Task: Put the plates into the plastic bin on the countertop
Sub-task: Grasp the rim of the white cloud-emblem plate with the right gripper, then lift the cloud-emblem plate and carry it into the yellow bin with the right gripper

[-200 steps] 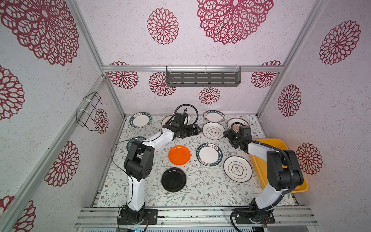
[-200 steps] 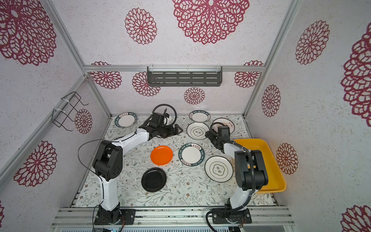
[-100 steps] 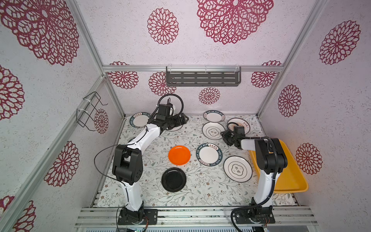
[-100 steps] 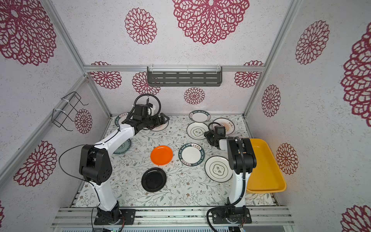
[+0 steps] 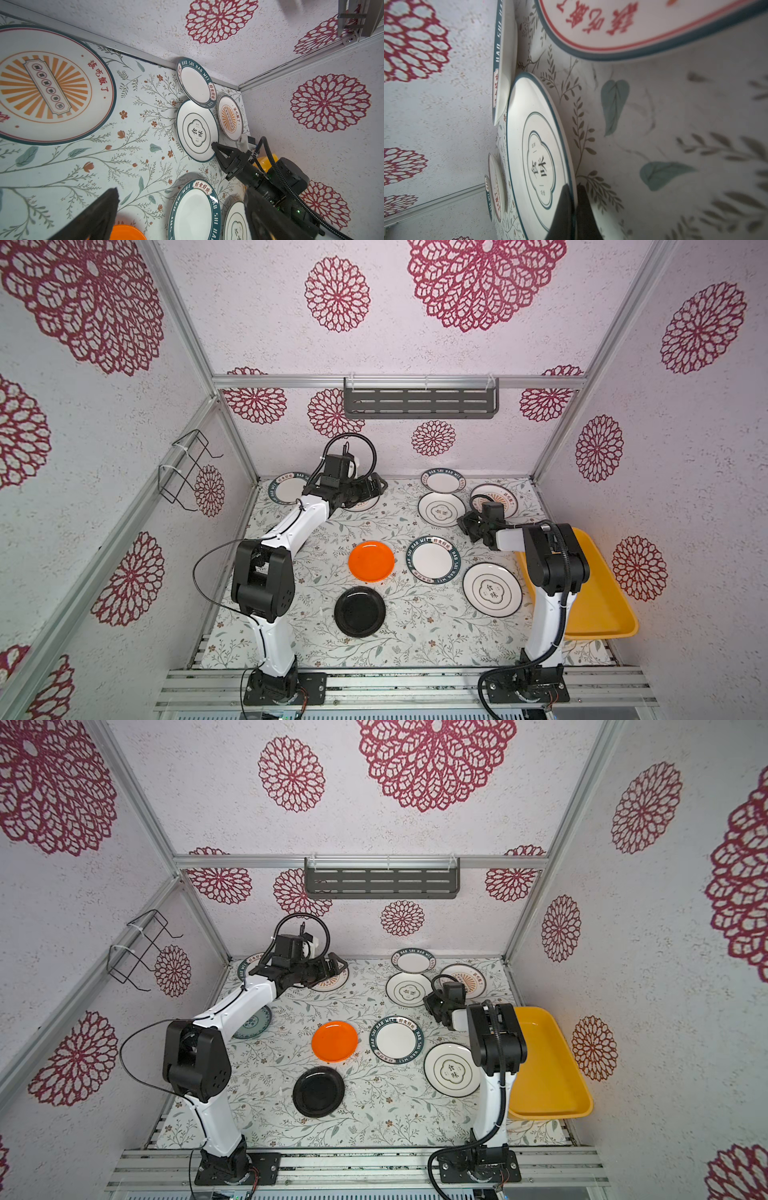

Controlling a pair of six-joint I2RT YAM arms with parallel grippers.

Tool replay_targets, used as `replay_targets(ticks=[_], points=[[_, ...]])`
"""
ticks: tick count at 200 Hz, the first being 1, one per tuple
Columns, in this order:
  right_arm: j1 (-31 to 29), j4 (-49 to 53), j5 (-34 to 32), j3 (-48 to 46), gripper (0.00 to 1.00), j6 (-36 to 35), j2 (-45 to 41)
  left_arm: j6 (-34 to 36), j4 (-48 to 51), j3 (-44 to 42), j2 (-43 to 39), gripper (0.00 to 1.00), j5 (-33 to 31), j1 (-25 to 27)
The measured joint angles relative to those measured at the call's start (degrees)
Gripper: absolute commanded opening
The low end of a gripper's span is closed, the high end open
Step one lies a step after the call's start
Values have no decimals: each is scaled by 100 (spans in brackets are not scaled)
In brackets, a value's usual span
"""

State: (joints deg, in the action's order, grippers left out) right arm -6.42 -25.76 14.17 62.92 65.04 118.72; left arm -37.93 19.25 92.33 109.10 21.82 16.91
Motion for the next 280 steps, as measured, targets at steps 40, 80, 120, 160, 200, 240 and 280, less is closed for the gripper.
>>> replay_targets(ticks=[40,80,120,160,200,240,280], points=[[0,306,-173,-684,0,118,-748,-48,7,0,17,97,142,-13],[0,1399,-426,-1034,0,-90,-1738,-107,-11,-46,22,97,181,15],[-11,2354,-697,-1202,0,-374,-2927,-109,-2,-140,20,97,190,125],[-4,3101,-962,-1292,0,-649,-4194,-109,-37,-142,22,97,234,468],[330,3840,-1182,-1292,0,-981,-4990,-103,-197,-109,48,97,304,979],[1526,4323,-1266,-1399,0,-1252,-5735,-96,-313,-7,195,97,339,1364],[2955,4465,-892,-1672,0,-1517,-6118,-85,-417,13,214,97,310,1480]])
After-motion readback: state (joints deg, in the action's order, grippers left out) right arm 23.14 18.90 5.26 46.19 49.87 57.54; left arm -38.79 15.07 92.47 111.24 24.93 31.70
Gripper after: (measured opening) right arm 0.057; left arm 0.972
